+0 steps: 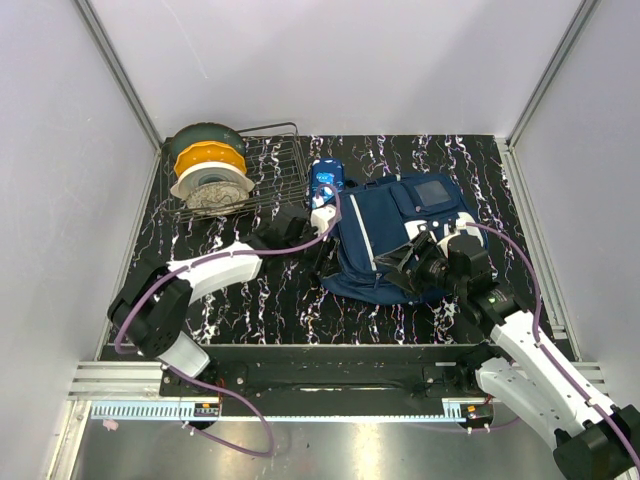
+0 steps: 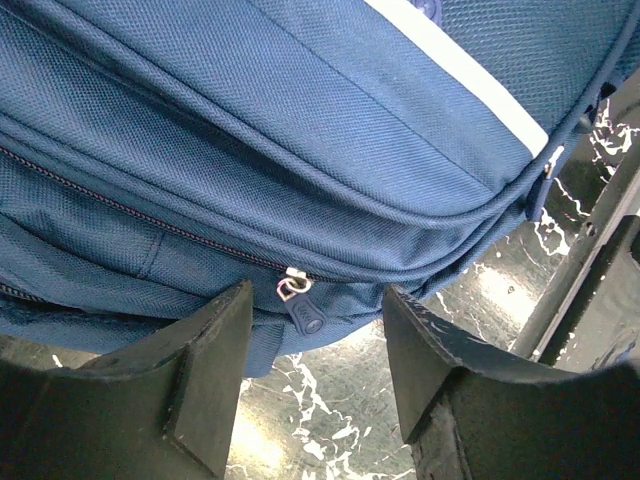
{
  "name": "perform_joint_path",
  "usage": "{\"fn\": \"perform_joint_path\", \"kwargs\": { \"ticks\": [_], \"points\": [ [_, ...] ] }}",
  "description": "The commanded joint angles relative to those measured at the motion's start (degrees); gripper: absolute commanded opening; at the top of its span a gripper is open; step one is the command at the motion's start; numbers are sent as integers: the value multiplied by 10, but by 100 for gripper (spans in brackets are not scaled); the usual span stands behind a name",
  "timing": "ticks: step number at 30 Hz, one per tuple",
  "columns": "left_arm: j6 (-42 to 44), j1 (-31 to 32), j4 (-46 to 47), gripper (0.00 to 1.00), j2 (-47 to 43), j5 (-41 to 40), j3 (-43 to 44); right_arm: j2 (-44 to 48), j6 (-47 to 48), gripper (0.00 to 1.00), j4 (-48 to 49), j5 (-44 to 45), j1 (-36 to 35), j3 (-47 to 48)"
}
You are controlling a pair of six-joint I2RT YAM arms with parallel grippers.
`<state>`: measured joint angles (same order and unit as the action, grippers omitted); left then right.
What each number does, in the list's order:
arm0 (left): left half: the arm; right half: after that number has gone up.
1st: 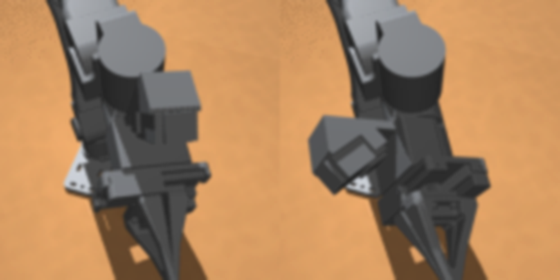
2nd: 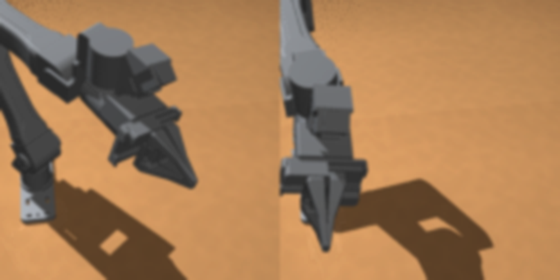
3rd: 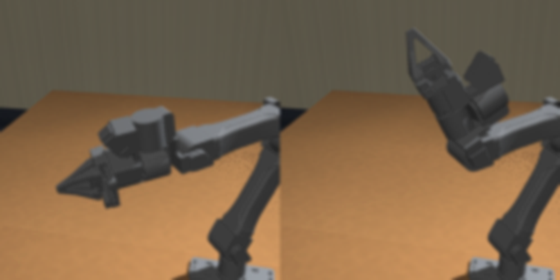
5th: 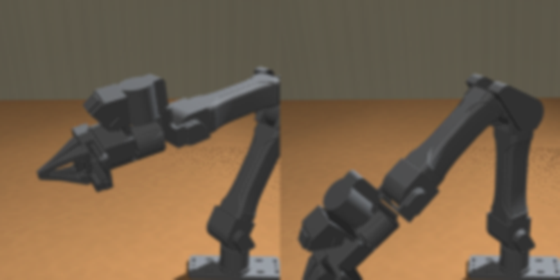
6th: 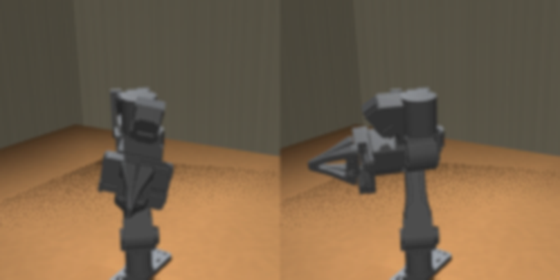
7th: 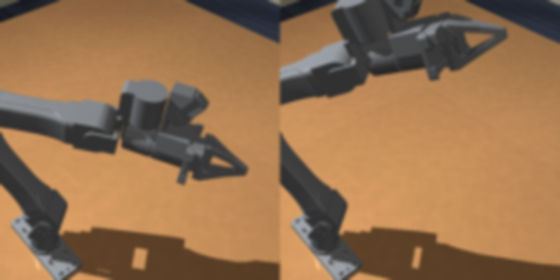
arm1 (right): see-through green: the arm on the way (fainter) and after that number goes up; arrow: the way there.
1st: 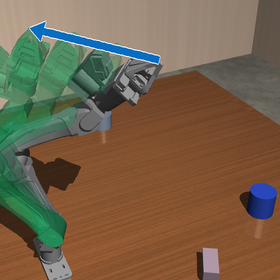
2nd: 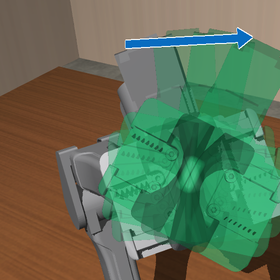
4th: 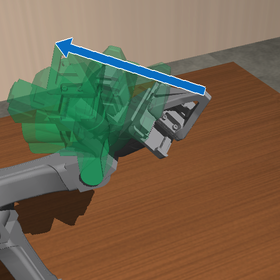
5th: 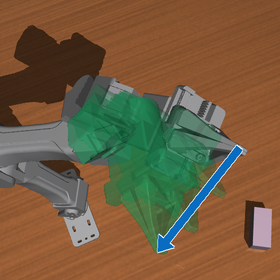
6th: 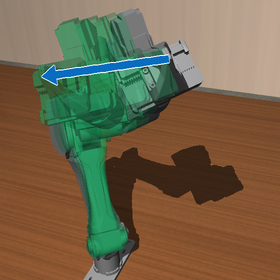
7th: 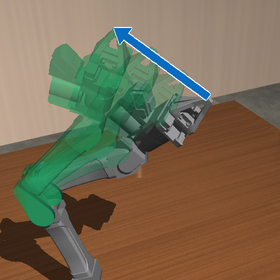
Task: Pack the student bag
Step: Unzip the student bag at the center of the board.
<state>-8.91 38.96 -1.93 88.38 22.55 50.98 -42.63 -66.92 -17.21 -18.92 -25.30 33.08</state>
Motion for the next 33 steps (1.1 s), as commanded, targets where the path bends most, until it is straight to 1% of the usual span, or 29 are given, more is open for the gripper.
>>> {"fn": "perform_joint_path", "kwargs": {
  "ticks": [1,7,9,11,14,16,18,19,20,22,24,27,29,32,33],
  "points": [
    [-1,2,26,57,19,-3,9,9,10,70,15,9,-5,12],
    [-4,2,33,51,35,4,2,9,10,70,14,9,-5,11],
    [-8,2,41,45,40,7,-5,8,12,70,14,10,-5,12],
    [-9,2,47,42,42,15,-11,9,12,70,14,9,-5,12],
    [-13,5,53,33,47,17,-14,8,12,70,14,12,-5,12],
    [-14,6,53,24,49,18,-13,7,12,70,13,13,-5,11],
    [-15,6,53,20,50,17,-13,6,12,71,14,11,-5,11],
    [-15,6,51,13,50,14,-13,7,12,70,15,12,-5,11],
    [-15,6,50,10,50,16,-12,6,12,71,15,12,-5,11],
    [-14,7,46,0,47,12,-11,5,13,71,14,13,-5,12],
    [-13,8,39,0,43,12,-8,4,12,70,16,11,-5,12],
    [-16,13,21,0,29,-16,2,-1,4,70,20,1,-5,10],
    [-18,19,5,0,20,-34,17,-6,-22,70,26,-2,-11,1],
    [-21,33,-22,0,4,-50,42,-9,-81,70,28,35,-35,-18],
    [-23,37,-34,0,-4,-55,48,-10,-94,70,26,67,-61,-20]
  ]
}}
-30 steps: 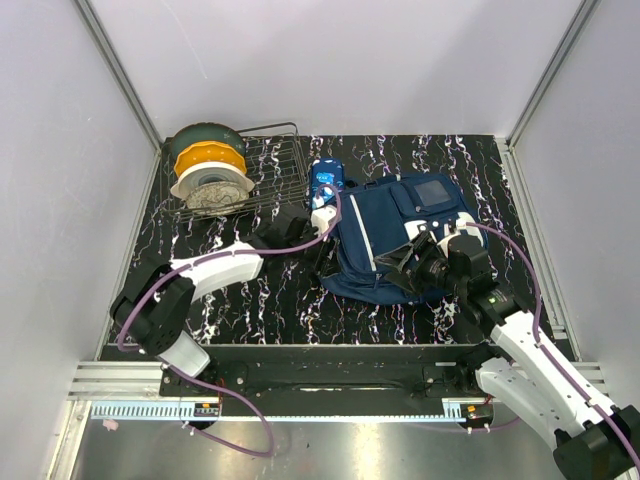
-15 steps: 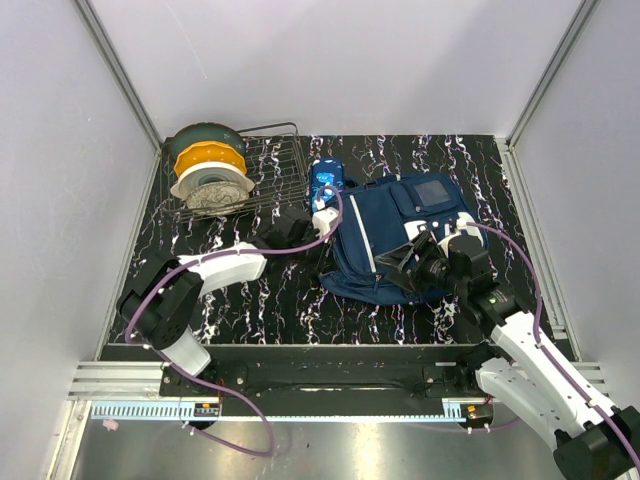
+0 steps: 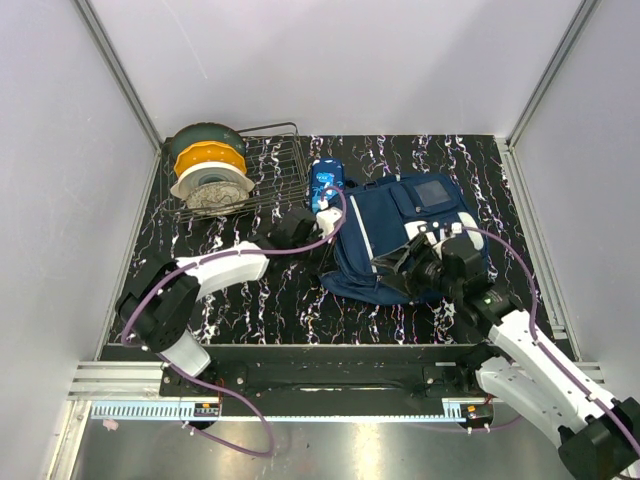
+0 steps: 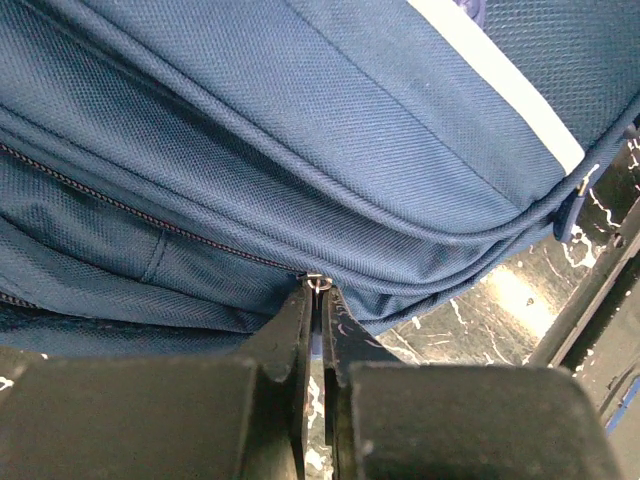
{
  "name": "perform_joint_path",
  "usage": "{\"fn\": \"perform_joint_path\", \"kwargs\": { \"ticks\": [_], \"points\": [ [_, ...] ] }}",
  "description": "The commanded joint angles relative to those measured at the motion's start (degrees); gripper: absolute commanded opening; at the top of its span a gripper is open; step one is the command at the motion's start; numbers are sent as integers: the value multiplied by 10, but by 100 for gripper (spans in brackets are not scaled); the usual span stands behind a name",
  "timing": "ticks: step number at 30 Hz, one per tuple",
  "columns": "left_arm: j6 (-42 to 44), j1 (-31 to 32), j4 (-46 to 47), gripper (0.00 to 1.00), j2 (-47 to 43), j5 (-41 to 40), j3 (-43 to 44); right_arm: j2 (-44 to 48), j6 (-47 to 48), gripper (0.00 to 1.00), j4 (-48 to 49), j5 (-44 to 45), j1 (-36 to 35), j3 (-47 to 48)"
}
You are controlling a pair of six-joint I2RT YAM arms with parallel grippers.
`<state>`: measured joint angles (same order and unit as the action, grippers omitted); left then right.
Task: Pack the student bag
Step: Unzip the student bag at the center of the board.
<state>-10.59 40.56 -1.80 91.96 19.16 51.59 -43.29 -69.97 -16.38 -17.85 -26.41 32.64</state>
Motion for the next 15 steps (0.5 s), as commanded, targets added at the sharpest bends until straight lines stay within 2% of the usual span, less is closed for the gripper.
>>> {"fn": "perform_joint_path", "kwargs": {
  "ticks": [1,3,6,10,11,15],
  "points": [
    [-9,29,-42,0,-44,-32,55,-5,-82,70,17,75,-68,-15],
    [-18,35,-57,0,-52,-37,66,-22,-98,70,-2,122,-113,-6],
    [-23,45,-79,0,-53,-41,86,-45,-140,71,3,153,-137,-9],
    [-26,66,-99,0,-60,-44,103,-49,-190,69,24,178,-155,-31],
    [-25,71,-102,0,-64,-47,104,-47,-194,69,11,218,-157,-29],
    [-29,93,-113,0,-74,-45,111,-30,-205,66,4,283,-159,-32]
  ]
}}
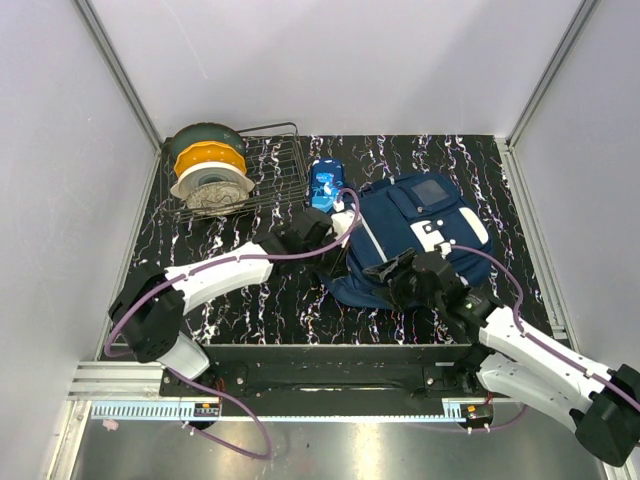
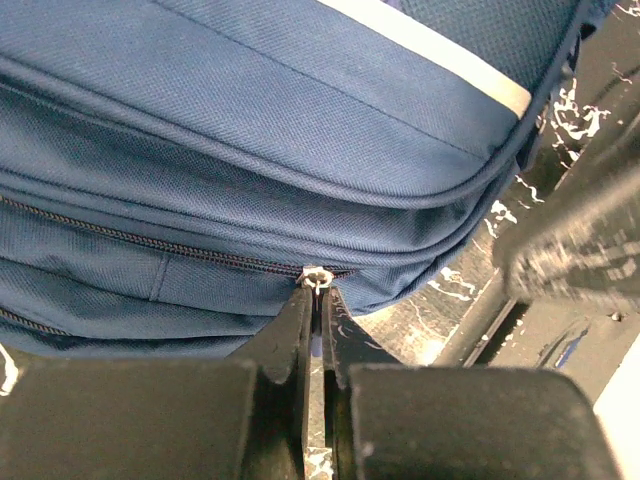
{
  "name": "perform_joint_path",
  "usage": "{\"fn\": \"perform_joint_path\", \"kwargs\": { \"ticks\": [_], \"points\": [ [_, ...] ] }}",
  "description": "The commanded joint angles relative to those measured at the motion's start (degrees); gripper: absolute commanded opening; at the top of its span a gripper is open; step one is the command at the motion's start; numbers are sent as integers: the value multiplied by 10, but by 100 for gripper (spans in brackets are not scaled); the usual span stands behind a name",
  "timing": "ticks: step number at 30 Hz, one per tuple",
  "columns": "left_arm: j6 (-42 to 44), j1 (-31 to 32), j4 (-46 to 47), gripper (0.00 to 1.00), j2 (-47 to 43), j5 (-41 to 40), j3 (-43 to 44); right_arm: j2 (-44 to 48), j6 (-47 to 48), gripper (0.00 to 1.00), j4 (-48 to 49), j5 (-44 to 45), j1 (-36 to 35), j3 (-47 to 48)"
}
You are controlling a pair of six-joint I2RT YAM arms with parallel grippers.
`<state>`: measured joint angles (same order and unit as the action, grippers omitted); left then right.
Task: Pack the student bag
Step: Unzip the student bag at the center of the board.
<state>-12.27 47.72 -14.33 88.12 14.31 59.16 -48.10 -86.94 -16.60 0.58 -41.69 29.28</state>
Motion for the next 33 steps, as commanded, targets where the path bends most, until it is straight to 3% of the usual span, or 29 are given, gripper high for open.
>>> {"fn": "perform_joint_path", "kwargs": {
  "ticks": [1,9,19,29,33],
  "points": [
    [-13,24,12,0,-38,7,37,20,-37,65,5,111,-6,1],
    [-39,43,12,0,-43,28,68,-5,-12,64,-13,121,-8,4],
    [-63,46,-2,0,-21,0,94,92,22,66,-74,108,-13,29],
    [-66,47,-2,0,-9,-9,99,107,8,63,-71,32,-12,31],
    [-68,47,2,0,-14,-1,101,114,7,60,-95,50,-13,30]
  ]
}}
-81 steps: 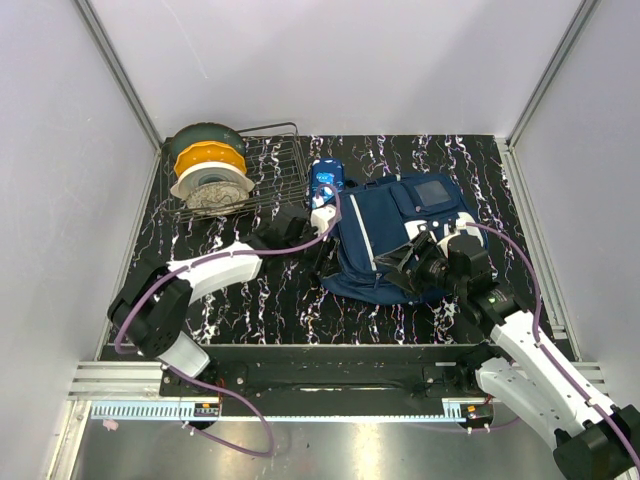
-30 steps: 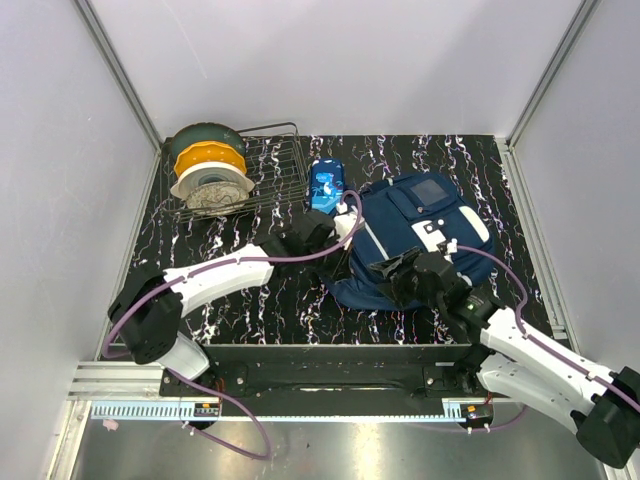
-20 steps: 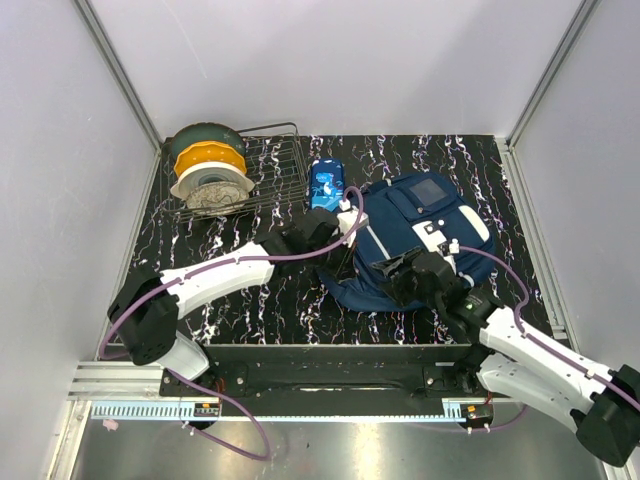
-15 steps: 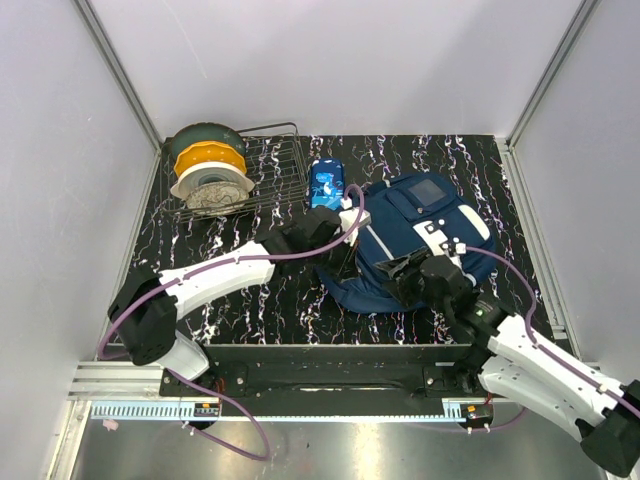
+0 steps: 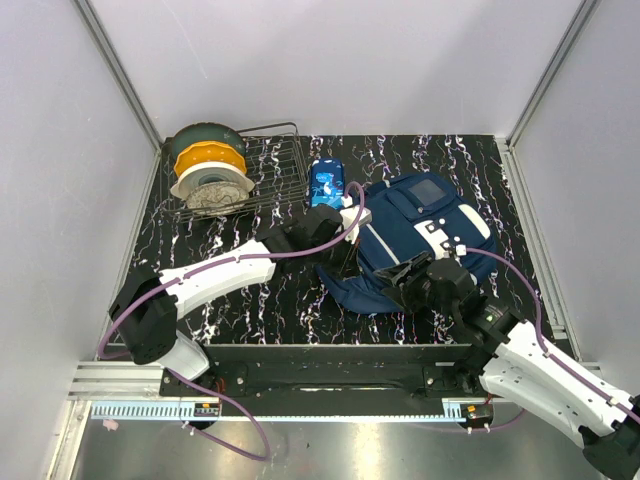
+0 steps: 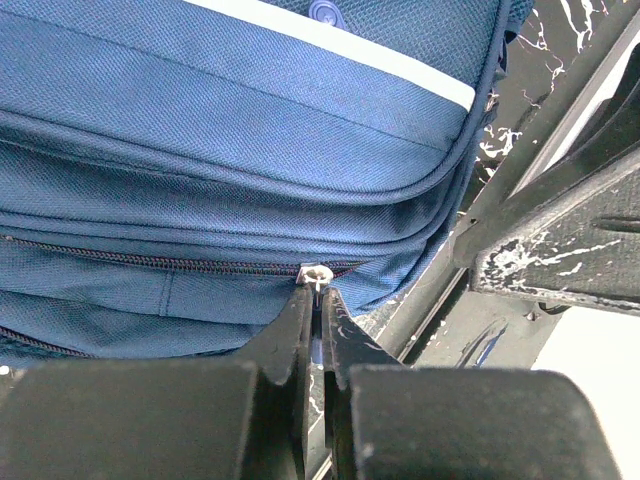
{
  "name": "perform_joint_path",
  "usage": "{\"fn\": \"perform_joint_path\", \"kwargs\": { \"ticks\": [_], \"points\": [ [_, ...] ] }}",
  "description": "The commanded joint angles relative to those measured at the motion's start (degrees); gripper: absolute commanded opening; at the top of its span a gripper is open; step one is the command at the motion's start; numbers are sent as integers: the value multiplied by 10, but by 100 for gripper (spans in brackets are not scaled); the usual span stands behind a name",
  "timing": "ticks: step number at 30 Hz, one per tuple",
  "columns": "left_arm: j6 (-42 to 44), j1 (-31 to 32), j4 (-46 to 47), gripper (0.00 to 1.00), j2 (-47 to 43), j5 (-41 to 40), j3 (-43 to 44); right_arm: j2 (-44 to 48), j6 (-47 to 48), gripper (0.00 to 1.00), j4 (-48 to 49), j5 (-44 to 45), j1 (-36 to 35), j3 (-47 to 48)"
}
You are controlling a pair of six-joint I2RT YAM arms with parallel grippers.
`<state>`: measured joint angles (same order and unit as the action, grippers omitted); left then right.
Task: Pack the student bag
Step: Unzip the student bag at the center of the board.
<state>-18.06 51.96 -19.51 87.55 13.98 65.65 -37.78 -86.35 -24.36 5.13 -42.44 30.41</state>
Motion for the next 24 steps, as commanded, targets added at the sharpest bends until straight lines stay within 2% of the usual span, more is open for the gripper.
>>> {"fn": "perform_joint_path", "kwargs": {
  "ticks": [1,6,10,15,17,18,21,24],
  "points": [
    [-9,5,54,0,-9,3,38,12,0,59,-4,8,-5,12],
    [-10,9,48,0,-18,9,45,-23,-1,57,27,16,-5,3],
    [-14,12,46,0,-25,11,49,-42,15,60,74,29,-5,-4],
    [-14,16,43,0,-26,14,55,-56,19,59,70,70,-5,-3],
    [-14,18,43,0,-26,16,55,-49,20,56,84,95,-5,-6],
    [-13,19,40,0,-27,16,55,-42,23,49,85,102,-5,-8],
    [-5,23,39,0,-31,19,51,-31,27,37,69,144,-5,-7],
    [1,29,39,0,-33,20,49,-17,19,34,41,173,-5,-12]
  ]
}}
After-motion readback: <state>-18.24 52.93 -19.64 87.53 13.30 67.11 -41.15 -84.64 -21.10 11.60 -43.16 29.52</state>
